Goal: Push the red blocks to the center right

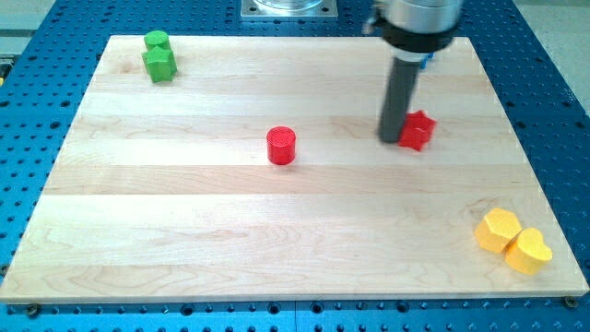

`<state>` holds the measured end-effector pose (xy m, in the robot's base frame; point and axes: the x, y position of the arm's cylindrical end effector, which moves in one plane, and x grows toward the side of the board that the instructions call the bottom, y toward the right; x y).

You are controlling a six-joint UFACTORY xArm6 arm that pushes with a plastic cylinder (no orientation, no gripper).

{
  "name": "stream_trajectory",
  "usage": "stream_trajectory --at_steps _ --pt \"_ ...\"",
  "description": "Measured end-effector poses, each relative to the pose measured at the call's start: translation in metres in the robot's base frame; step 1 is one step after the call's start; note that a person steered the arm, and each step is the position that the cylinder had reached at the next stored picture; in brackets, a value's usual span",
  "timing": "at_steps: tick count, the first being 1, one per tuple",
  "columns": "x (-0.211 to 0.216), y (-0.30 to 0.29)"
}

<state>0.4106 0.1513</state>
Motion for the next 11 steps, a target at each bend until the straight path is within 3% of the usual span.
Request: stream_trajectory --at_steps 1,2,3,4,5,6,7,8,9,10,11 --pt "0.011 0.043" --pt "0.073 -0.05" --pt "0.104 -0.177" --pt "0.075 -0.268" --pt "0.026 -0.242" --pt "0.008 -0.181" --pt "0.015 -0.127" --pt "0.041 -0.194" --pt "0.056 -0.129" --pt "0.044 -0.049" --pt "0.038 -0.009"
